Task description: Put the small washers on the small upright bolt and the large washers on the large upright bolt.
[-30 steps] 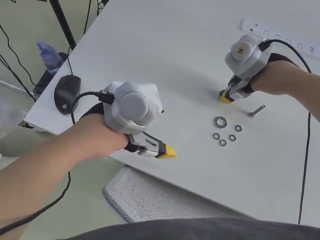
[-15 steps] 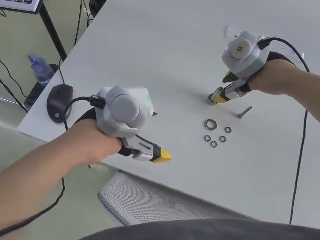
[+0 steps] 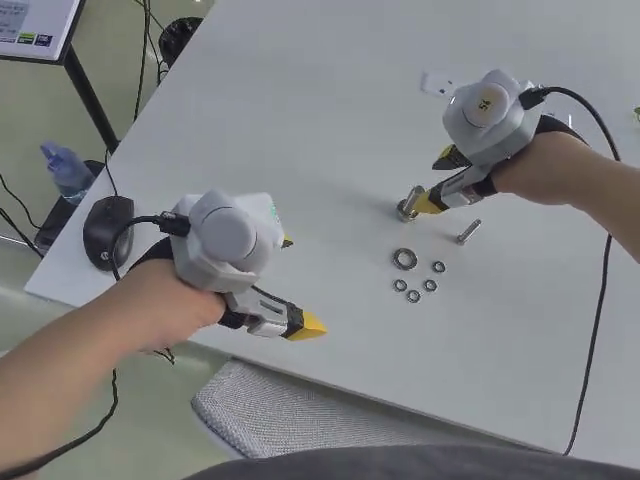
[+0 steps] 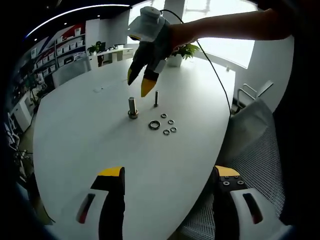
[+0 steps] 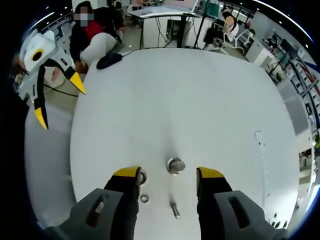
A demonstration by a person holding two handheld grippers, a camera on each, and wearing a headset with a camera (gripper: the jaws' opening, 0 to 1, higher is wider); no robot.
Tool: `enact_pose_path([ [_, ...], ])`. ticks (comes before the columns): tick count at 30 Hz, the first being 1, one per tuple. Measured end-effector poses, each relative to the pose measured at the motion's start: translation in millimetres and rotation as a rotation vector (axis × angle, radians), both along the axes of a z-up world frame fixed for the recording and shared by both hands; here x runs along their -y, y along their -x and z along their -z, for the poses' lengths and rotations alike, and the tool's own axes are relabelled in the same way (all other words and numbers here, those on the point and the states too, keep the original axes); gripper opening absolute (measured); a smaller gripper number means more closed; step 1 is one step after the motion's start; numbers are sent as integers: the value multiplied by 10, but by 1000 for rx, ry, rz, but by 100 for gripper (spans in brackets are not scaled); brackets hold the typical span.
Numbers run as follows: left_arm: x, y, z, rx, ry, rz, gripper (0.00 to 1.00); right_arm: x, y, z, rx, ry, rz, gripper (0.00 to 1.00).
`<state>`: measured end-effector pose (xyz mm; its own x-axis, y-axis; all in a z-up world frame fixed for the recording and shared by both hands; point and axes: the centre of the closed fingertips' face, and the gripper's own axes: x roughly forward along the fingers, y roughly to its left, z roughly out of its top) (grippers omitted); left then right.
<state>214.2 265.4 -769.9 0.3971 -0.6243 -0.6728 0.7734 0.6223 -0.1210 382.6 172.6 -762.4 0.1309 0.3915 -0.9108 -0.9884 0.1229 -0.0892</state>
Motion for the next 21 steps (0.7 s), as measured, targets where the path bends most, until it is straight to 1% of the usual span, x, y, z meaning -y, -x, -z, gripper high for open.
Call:
enact_pose_path([
  [1,2,1,-9,1,0,0,71,1,3,-4,0,-3,2,47],
  [3,6,-8,-27,5,2,-1,71,5,28,-22,-10,-27,17,47],
  [9,6,-41,-52,9,8,-7,71,80,72,-43,-2,-51,37,48],
  [13,-8,-46,-62,10,6,-11,71,118,92,-46,-5,-66,49,49],
  [18,-9,-22,-65,7,8,-12,71,180,121,-19,-5,-61,53,49],
  [21,-2,-11,-59,5,9,-9,71,225,159,14,-7,-44,43,49],
])
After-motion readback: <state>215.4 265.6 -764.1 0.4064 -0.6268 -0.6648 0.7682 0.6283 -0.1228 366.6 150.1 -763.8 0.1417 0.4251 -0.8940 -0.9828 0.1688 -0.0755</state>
